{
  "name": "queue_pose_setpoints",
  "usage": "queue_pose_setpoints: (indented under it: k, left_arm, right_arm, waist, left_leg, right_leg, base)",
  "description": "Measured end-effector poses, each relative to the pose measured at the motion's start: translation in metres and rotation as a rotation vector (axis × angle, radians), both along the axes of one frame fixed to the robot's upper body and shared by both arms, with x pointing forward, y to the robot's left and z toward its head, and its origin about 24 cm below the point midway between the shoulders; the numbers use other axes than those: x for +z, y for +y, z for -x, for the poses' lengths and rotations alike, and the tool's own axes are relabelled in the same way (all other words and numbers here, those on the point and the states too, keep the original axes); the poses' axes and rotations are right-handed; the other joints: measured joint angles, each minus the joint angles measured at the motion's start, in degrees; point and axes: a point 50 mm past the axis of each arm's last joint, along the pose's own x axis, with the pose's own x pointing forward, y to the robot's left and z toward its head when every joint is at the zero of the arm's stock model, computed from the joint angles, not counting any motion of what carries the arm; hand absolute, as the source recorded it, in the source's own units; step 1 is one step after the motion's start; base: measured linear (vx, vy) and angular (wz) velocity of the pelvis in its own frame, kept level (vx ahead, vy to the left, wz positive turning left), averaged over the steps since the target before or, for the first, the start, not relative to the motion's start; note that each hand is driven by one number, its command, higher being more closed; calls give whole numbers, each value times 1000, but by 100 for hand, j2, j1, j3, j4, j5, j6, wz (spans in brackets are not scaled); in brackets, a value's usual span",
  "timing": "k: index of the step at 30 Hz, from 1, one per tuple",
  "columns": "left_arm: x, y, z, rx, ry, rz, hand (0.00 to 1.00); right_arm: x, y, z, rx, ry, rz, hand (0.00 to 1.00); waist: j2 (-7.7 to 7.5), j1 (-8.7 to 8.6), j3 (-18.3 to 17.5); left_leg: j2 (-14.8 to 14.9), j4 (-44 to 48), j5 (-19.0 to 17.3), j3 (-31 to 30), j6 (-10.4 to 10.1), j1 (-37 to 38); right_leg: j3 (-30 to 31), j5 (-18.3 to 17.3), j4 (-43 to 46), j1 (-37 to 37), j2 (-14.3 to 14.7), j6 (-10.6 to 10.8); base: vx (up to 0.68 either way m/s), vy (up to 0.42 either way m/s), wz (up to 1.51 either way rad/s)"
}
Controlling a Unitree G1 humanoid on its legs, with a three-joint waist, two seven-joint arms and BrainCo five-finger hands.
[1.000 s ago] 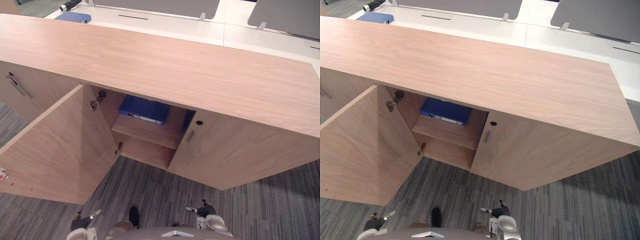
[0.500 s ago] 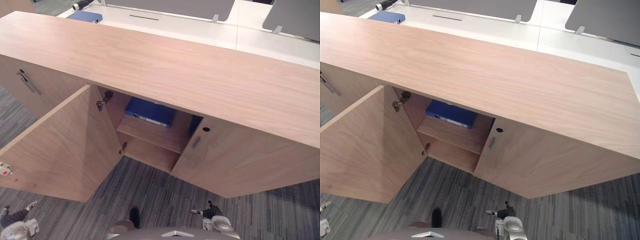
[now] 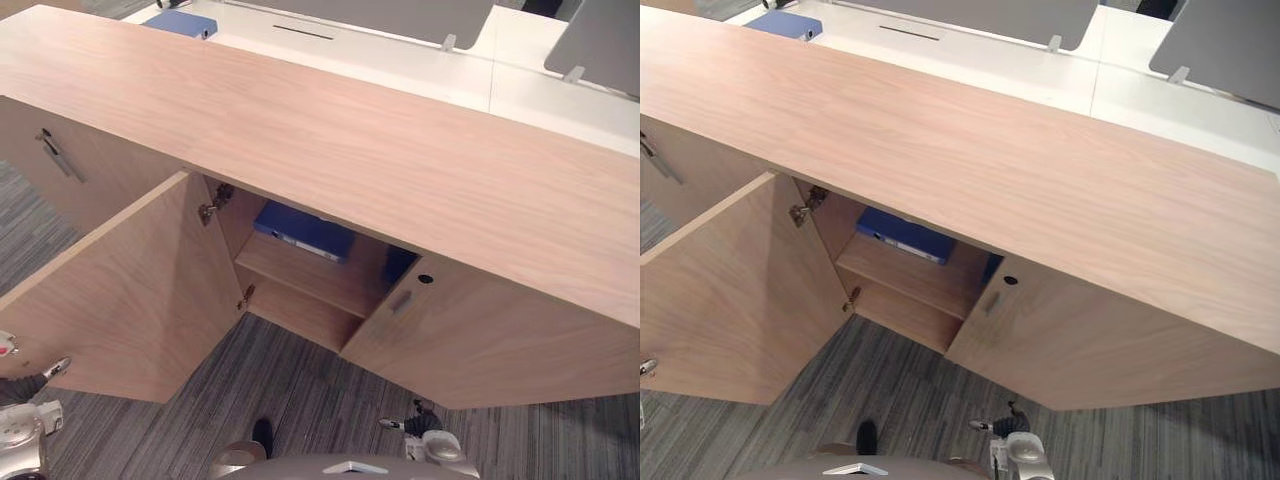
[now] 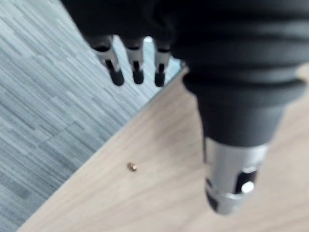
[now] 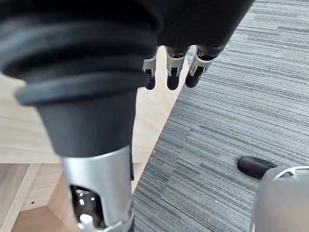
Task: Walk over to the cabinet, pick up the folder, carry it to the office cabinet, place the folder inside the office cabinet, then close the office cabinet door
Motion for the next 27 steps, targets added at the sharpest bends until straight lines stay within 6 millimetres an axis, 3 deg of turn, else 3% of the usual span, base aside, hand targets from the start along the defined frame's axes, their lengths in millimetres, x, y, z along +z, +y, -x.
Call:
queue_pose_setpoints:
  k: [10, 16, 20, 27]
  left_arm:
    - [-3, -9, -9, -80, 19, 11, 0]
    - [-13, -19, -8, -130, 57, 43, 0]
    - [-36, -43, 3, -153, 103, 119, 0]
    - [-68, -83, 20, -241, 213, 230, 0]
  right_arm:
    - [-3, -1, 13, 0, 27, -15, 0]
    - [-3, -3, 17, -8, 27, -12, 0]
    - [-3, -3, 18, -10, 29, -12, 0]
    - [-3, -1, 16, -19, 21, -18, 0]
  waist:
    - [41, 15, -6]
    - [-39, -2, -66]
    - [84, -11, -103]
    - [80, 8, -114]
  left_leg:
    - [-33, -8, 79, 81, -67, -156]
    - [-110, -9, 151, 120, -76, -200]
    - [-96, -8, 192, 159, -94, -207]
    - [-145, -5, 209, 355, -9, -284]
  right_leg:
    - [125, -3, 3, -195, -41, 12]
    - [253, -201, -157, -193, -120, 243]
    - [303, -238, -187, -198, -124, 221]
    - [498, -134, -191, -343, -148, 324]
  base:
    - [-86, -16, -7]
    - [-89, -27, -2]
    - [-26, -7, 1]
    - [33, 10, -11]
